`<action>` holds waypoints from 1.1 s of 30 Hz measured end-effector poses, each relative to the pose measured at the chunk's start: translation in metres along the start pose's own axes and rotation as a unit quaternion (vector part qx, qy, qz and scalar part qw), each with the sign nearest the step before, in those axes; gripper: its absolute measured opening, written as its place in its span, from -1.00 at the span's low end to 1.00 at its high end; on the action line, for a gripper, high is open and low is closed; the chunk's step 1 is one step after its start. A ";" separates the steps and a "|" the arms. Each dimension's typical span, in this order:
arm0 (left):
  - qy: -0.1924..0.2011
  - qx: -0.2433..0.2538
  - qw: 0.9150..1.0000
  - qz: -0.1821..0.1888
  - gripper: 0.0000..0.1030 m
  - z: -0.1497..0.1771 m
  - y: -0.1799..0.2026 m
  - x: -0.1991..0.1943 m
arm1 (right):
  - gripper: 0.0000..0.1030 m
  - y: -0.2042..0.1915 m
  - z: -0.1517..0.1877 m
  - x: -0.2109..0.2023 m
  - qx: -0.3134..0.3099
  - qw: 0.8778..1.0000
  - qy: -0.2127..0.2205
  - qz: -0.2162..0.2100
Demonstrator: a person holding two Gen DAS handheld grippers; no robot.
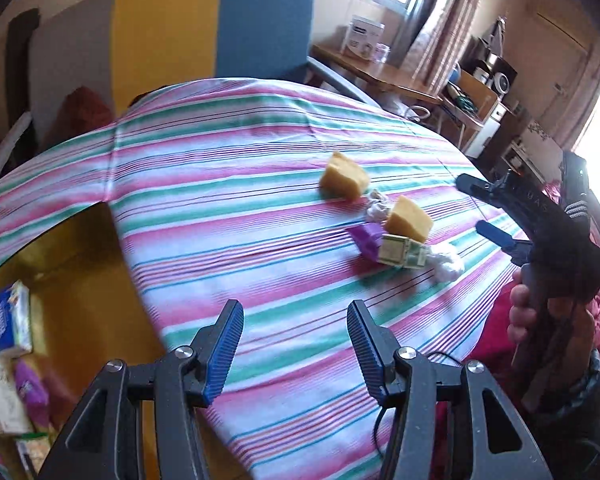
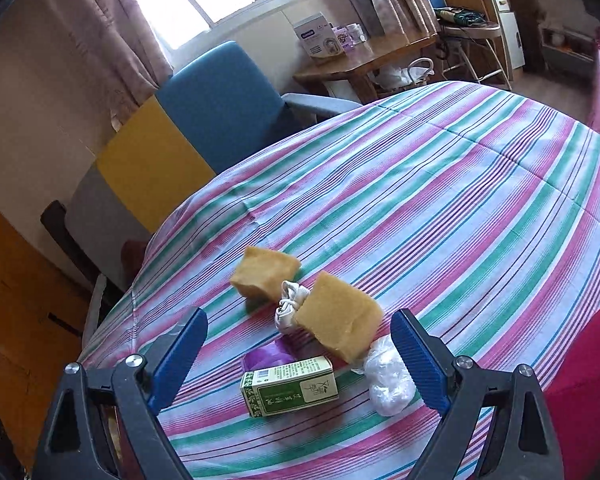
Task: Organize objects
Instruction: 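Move both grippers from the tray back toward the remaining items, then grasp the small green-and-white box with the left gripper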
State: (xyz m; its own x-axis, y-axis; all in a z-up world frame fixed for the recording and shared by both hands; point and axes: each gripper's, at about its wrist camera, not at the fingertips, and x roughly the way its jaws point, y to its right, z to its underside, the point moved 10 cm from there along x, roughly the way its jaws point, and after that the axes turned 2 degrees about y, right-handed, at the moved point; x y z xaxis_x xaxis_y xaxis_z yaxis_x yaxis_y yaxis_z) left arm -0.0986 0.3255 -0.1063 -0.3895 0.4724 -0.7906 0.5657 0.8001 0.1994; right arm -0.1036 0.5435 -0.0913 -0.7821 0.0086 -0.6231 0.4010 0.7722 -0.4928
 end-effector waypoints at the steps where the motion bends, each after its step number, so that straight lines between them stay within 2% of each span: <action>1: -0.002 0.001 1.000 0.003 0.06 -0.003 0.005 0.004 | 0.82 -0.005 0.004 0.002 -0.004 1.000 -0.011 -0.014; 4: -0.004 0.001 1.000 0.005 0.06 -0.009 0.012 0.012 | 0.83 -0.024 0.020 0.016 -0.015 0.997 -0.055 -0.059; 11: -0.006 -0.007 1.000 -0.007 0.06 -0.011 -0.001 0.019 | 0.92 -0.038 0.048 0.047 -0.062 0.989 -0.127 -0.041; 13: -0.006 -0.011 1.000 -0.010 0.06 -0.011 -0.005 0.021 | 0.93 -0.040 0.060 0.056 -0.086 0.983 -0.157 -0.040; 15: -0.005 -0.011 1.000 -0.013 0.06 -0.011 -0.008 0.020 | 0.70 -0.057 0.081 0.056 -0.095 0.970 -0.205 -0.092; 18: -0.002 -0.010 1.000 -0.017 0.06 -0.013 -0.012 0.017 | 0.60 -0.068 0.080 0.044 -0.110 0.969 -0.189 -0.114; 20: -0.001 -0.005 1.000 -0.022 0.06 -0.013 -0.014 0.017 | 0.54 -0.063 0.064 0.035 -0.081 0.975 -0.161 -0.132; 22: -0.005 0.000 1.000 -0.020 0.06 -0.013 -0.012 0.019 | 0.57 -0.045 0.048 0.030 -0.040 0.983 -0.131 -0.118; 25: -0.008 0.025 1.000 -0.013 0.06 -0.013 0.000 0.023 | 0.61 -0.019 0.033 0.027 0.023 0.989 -0.109 -0.102; 29: -0.019 0.104 0.994 0.021 0.06 -0.013 0.035 0.036 | 0.62 -0.008 0.019 0.019 0.047 0.992 -0.073 -0.087; 33: -0.036 0.180 0.982 0.042 0.06 -0.011 0.069 0.057 | 0.64 -0.007 0.012 0.013 0.059 0.992 -0.059 -0.094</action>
State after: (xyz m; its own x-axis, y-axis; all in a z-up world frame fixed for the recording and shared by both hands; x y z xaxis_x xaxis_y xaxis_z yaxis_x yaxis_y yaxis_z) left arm -0.0896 0.4113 -0.1314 -0.2852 0.4936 -0.8216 0.8195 0.5702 0.0581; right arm -0.1110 0.5307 -0.1035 -0.7899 -0.2076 -0.5771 0.3127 0.6732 -0.6701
